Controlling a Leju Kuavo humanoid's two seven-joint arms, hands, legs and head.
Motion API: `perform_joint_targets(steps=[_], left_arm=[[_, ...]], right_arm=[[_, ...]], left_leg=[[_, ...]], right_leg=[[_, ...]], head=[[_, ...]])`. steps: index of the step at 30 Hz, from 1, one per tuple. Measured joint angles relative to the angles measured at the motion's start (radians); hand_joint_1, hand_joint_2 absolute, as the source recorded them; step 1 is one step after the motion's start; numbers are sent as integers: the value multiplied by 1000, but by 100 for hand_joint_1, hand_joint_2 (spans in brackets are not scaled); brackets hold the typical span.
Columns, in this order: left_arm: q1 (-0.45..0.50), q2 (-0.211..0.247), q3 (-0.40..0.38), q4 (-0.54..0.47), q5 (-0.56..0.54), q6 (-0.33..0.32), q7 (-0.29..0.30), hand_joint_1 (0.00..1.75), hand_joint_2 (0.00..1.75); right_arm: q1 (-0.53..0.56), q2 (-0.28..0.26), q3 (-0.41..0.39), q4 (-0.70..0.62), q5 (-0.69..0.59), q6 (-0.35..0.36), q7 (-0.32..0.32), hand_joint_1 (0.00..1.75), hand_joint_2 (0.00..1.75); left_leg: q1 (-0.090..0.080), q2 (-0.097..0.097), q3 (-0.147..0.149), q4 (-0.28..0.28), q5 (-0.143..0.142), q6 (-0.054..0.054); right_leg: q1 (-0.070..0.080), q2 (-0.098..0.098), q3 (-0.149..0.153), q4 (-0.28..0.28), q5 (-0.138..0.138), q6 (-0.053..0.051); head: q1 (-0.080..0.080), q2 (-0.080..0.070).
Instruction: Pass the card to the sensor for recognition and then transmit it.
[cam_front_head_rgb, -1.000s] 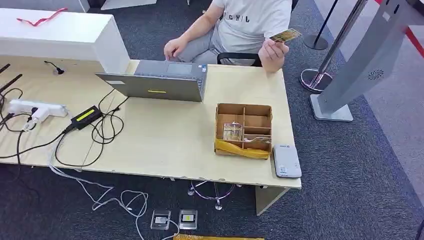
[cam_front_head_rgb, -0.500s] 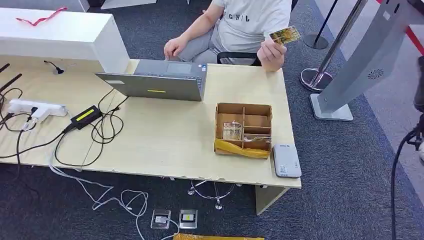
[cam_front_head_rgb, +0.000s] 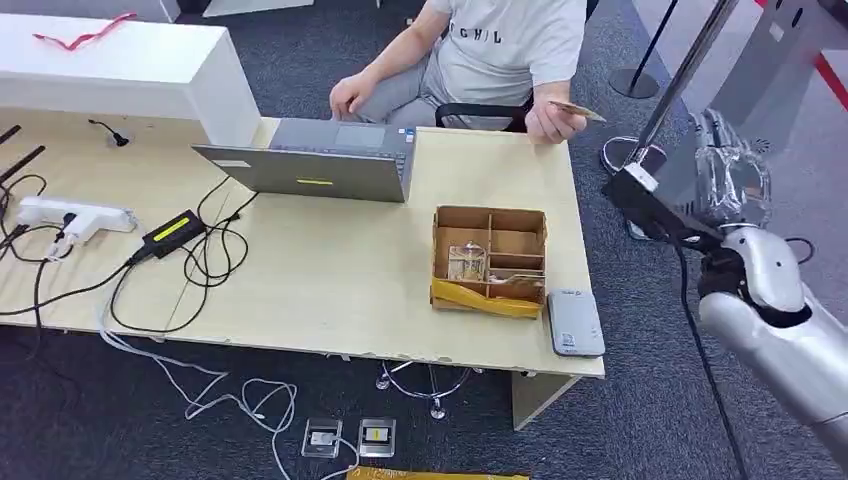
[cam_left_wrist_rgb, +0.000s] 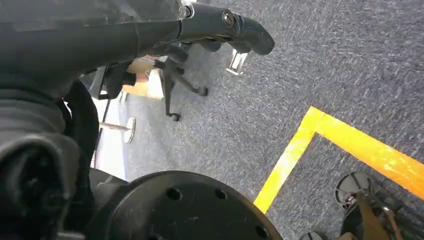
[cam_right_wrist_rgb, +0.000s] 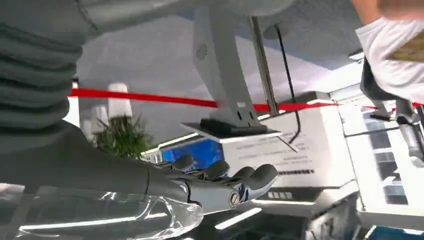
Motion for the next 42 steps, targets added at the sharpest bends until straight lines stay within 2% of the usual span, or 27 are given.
perform_joint_targets(steps=[5,11,14,17,18,19,42], left_arm=[[0,0,0,0,-2,-8,5,0,0],[0,0,0,0,-2,-8,5,0,0],[0,0,0,0,-2,-9,-19,0,0],[0,3,0,3,-4,-7,-27,0,0],[0,6,0,3,-5,-6,-29,0,0],[0,6,0,3,-6,-6,-29,0,0],[0,9,0,3,-24,-21,-18,0,0]], right_arm=[[5,18,33,-5,96,18,-8,0,175],[6,20,34,-5,101,18,-9,0,175],[27,57,60,-2,132,17,-32,0,175],[34,81,61,5,100,19,-60,2,175],[40,89,61,7,90,19,-68,94,175],[45,96,61,8,86,19,-70,175,175],[90,120,54,10,84,-2,-63,175,175]], left_leg=[[0,0,0,0,0,0],[0,0,0,0,0,0],[0,0,0,0,0,0],[0,0,0,0,0,0],[0,1,0,0,0,0],[0,1,0,0,0,0],[0,1,0,0,0,0]], right_leg=[[0,0,0,0,0,0],[0,0,0,0,0,0],[0,0,0,0,0,0],[0,0,0,0,0,0],[0,1,0,0,0,0],[0,0,0,0,0,0],[0,1,0,0,0,0]], head=[[0,0],[0,0],[0,0],[0,0],[0,0],[0,0],[0,0]])
